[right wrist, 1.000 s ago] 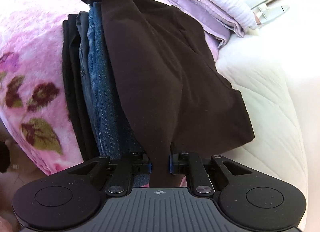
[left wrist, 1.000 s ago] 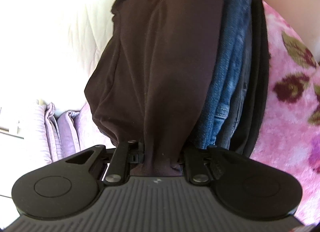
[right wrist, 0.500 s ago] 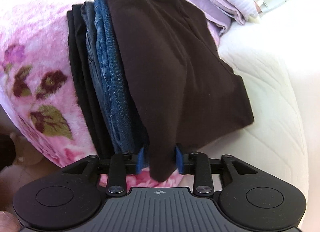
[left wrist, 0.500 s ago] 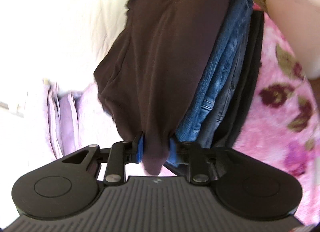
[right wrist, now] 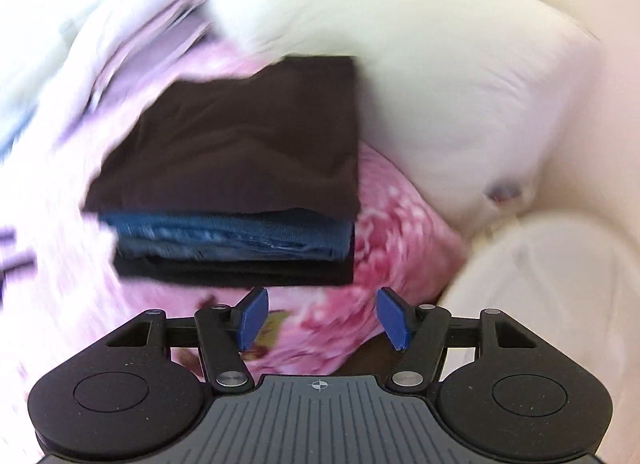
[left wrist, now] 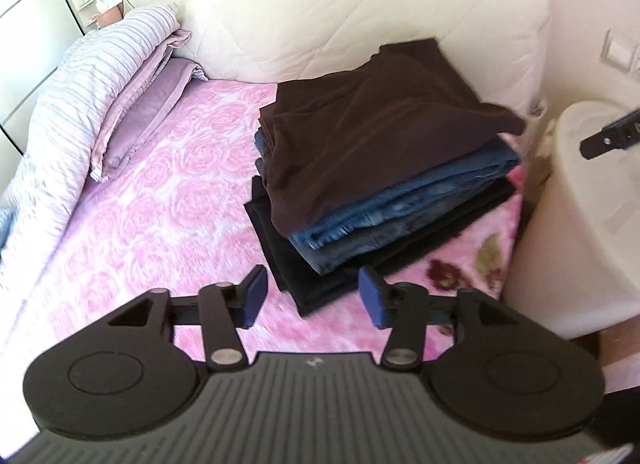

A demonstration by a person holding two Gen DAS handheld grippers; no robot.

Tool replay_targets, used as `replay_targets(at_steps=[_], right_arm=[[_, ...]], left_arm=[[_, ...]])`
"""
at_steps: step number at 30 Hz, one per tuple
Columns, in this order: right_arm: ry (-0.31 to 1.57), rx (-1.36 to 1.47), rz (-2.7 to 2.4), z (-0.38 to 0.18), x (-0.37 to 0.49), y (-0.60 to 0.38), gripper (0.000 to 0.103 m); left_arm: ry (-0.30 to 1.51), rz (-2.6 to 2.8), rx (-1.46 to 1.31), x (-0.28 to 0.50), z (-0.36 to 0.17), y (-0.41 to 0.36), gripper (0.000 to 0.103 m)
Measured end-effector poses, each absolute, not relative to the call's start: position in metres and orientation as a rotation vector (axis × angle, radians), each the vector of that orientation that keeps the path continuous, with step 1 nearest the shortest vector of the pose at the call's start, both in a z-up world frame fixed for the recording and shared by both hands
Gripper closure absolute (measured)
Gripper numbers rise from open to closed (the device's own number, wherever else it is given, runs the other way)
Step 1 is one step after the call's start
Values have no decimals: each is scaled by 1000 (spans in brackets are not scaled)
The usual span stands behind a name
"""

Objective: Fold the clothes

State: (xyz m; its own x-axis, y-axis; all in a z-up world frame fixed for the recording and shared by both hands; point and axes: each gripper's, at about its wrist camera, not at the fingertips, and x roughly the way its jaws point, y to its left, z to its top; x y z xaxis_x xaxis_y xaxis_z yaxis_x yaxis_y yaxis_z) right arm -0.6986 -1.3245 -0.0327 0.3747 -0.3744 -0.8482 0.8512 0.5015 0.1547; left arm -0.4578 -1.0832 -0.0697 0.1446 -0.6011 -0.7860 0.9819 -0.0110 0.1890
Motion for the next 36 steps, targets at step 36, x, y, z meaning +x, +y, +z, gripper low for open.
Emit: replay_targets(at_steps=[36], right_arm=[[658,605,-866,68,-672,-1172,7]], left_arm=[[728,-1256,567,-481,2,-965,25]])
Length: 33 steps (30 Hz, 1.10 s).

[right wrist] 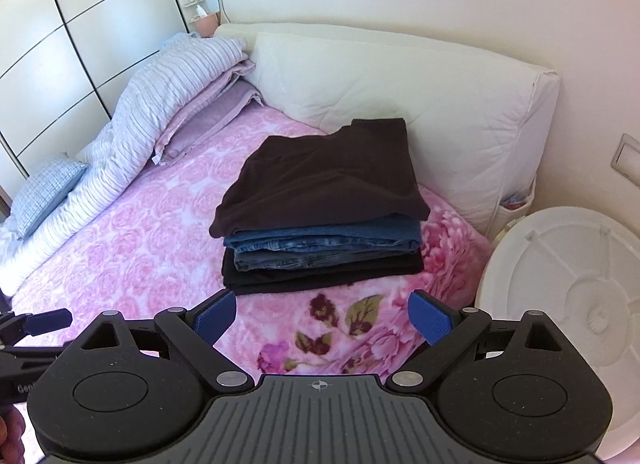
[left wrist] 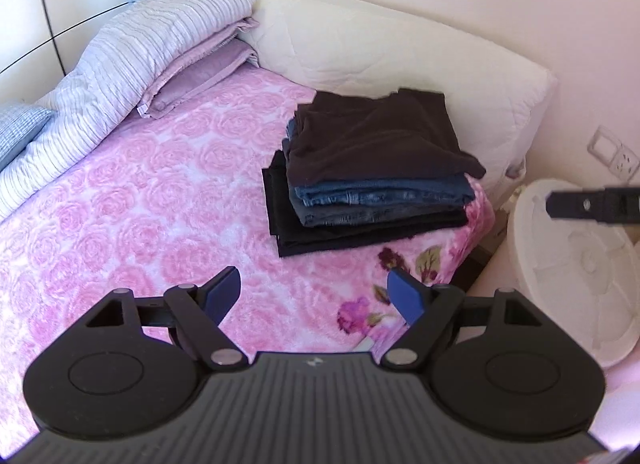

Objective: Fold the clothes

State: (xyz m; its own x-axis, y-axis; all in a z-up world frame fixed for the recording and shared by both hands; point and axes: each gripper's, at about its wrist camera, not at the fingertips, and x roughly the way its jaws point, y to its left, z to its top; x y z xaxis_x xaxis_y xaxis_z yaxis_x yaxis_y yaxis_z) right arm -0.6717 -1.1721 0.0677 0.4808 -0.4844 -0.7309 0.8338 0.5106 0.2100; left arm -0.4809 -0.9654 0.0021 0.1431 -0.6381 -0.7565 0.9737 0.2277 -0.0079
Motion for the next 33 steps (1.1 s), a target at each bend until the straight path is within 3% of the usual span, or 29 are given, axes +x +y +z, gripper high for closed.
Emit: replay_targets(at_steps=[33], right_arm=[[722,579,-888,69,-682,-1153,7]], left_arm=[[698,-1283,615,-509,-5,-982,25]])
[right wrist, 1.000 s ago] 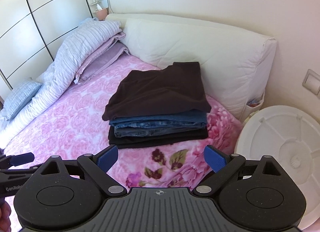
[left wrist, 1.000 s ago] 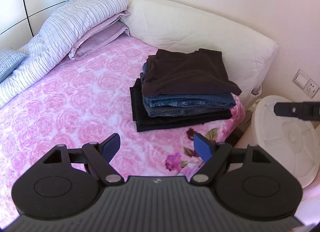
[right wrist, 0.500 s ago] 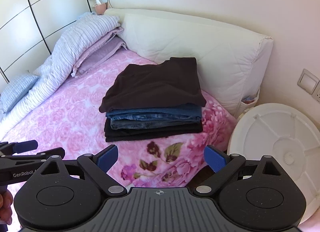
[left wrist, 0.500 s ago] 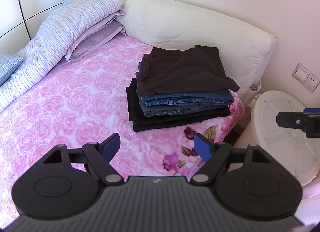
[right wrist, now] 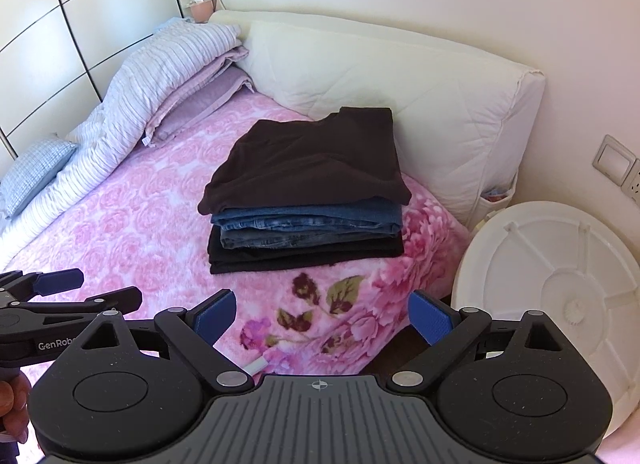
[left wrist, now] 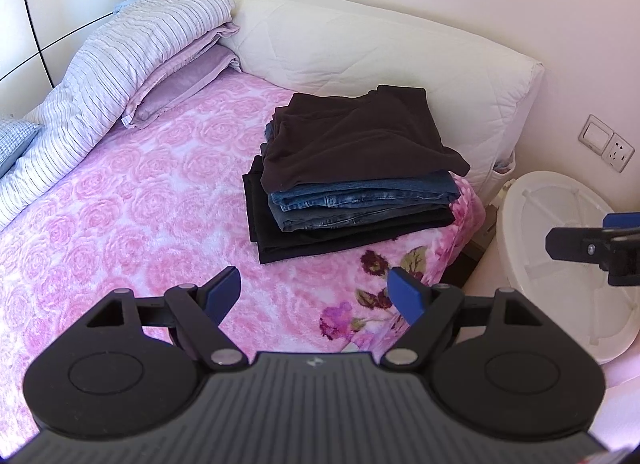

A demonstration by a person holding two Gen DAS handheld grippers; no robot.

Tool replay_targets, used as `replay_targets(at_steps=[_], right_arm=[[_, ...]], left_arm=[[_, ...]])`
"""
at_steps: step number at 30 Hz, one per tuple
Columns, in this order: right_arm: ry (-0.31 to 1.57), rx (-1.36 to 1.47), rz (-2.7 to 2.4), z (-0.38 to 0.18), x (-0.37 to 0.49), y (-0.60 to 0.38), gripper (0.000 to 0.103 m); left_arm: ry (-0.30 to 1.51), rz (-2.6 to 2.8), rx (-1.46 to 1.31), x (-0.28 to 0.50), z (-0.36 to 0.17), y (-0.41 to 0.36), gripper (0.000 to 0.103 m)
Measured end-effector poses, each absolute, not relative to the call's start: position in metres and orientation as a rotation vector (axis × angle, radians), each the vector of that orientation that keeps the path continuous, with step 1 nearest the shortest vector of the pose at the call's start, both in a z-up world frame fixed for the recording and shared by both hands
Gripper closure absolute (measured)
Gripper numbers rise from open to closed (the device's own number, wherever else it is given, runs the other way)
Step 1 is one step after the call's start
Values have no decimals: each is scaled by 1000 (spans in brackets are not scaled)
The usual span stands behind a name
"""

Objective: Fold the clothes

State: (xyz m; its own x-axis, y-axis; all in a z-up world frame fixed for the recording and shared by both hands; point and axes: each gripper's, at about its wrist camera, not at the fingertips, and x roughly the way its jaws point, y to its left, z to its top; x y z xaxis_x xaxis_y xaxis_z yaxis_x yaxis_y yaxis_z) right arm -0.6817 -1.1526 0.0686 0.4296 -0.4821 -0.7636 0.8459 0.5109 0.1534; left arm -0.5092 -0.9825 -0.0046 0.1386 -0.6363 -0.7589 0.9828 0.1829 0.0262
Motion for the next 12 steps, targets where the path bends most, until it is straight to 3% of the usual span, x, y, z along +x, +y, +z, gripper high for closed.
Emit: replay_targets(at_steps=[12], right_arm=[[734,557,-878,70,-672,-1146,7]], left_arm=[[682,-1283,597,-503,-4,-974,25]])
